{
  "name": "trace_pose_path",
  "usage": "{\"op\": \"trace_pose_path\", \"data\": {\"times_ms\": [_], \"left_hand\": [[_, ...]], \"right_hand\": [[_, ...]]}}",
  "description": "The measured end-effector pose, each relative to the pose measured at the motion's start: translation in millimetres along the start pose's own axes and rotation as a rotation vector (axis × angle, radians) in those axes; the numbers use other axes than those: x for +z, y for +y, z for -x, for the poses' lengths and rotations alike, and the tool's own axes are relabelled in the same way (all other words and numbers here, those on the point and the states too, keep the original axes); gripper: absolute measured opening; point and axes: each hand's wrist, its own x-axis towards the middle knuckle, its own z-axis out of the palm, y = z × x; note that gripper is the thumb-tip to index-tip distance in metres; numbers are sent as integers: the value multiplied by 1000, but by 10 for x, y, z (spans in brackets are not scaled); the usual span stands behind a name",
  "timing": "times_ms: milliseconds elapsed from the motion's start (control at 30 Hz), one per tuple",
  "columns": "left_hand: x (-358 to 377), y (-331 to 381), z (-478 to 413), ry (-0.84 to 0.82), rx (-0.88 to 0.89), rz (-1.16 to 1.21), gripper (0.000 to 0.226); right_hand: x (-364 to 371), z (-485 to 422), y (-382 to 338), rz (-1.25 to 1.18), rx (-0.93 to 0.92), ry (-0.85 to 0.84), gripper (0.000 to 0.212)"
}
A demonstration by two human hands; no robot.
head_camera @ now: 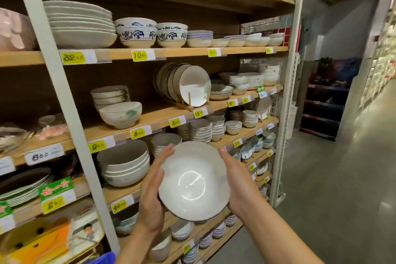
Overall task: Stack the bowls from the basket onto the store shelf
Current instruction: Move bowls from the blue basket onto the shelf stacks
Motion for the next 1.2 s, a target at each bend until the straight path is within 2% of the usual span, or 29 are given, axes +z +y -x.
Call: {"op": "trace_pose_path", "data": {"times_ms": [167, 300, 400, 533, 700, 833, 1000, 1100, 1200], "left_hand": [[-83, -48, -427, 169, 86, -42, 42], [-194, 24, -864, 316, 81, -38, 37], [-314, 166, -1262, 410, 29, -4, 36], [-409, 329, -1697, 448, -34, 155, 30], [-545, 442, -2181, 481, 6, 120, 34], [-571, 435, -2451, 531, -33, 62, 29], [-586, 412, -2603, 578, -28, -87, 26], [-574, 452, -2644, 579, -6, -218, 40], [-578, 525, -2706, 561, 28, -318, 49]], "right_hand": [[234, -559, -35, -64, 59, -44, 15], [480, -1007, -123, 7, 125, -187, 37], [714, -1372, -235, 78, -36, -354, 49], [1047, -1748, -373, 14, -197, -409, 61], [1437, -2203, -365, -58, -305, -350, 35], [1580, -2489, -403, -186, -275, -342, 21], [1696, -2784, -516, -207, -90, -426, 35], [1760, -2933, -607, -202, 40, -496, 27], [1830, -3067, -733, -226, 94, -547, 28]]}}
